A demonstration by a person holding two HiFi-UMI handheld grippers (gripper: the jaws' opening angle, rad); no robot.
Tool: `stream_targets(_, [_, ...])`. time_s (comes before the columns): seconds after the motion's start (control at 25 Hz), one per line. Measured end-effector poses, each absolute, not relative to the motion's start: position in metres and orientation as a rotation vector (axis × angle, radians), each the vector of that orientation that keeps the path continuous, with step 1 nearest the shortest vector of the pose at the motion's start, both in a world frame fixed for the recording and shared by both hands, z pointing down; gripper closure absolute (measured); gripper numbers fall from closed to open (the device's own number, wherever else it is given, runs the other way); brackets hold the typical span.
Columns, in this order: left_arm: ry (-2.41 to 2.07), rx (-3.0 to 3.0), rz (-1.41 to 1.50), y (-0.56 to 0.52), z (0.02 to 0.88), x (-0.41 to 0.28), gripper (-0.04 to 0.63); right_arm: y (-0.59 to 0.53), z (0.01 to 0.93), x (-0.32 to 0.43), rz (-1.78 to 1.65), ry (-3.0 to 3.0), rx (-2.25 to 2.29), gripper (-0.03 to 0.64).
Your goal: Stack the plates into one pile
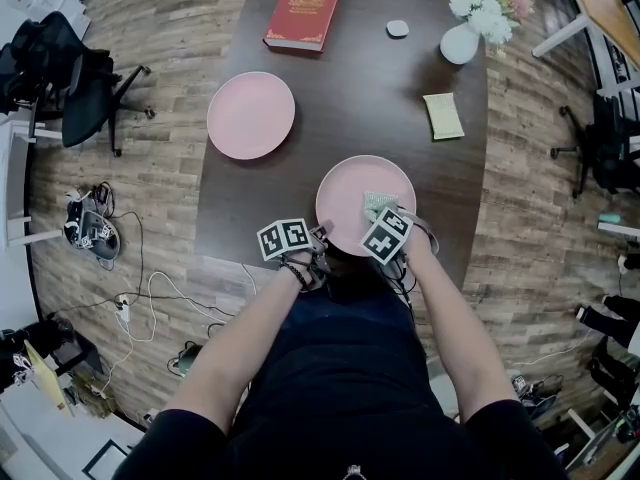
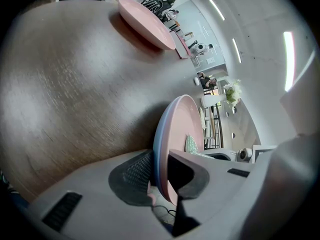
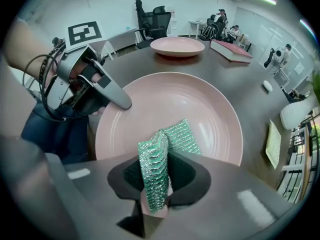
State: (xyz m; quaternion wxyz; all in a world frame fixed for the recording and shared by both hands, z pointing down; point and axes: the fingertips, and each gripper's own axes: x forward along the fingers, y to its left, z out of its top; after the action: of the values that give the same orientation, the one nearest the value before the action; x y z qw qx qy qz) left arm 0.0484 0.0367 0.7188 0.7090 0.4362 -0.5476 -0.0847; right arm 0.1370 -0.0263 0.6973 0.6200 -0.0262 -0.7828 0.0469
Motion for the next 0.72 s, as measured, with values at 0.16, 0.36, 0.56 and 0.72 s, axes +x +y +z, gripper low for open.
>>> stream_targets(0.16, [-1.21, 0.98, -0.187, 0.037, 0.718, 0.049, 0.537, -0.019, 0.696, 0.124, 0.107, -1.822, -0.106, 0.532])
stream_targets(0.36, [-1.205, 0.985, -0.187, 0.036, 0.719, 0.049, 0.537, -0.015, 0.695, 0.109, 0.123, -1.848, -0.147, 0.532])
stream_targets(0.56, [-1.202, 0.99, -0.187, 0.037, 0.718, 0.05, 0.537, -0.009, 0.693, 0.095, 0.132, -1.862, -0.179, 0.532])
stream_targets(0.72, [-1.204, 0.991, -0.185, 0.037, 0.718, 0.049, 0.537, -0.006, 0.691, 0.082, 0.145, -1.881, -0.201, 0.532])
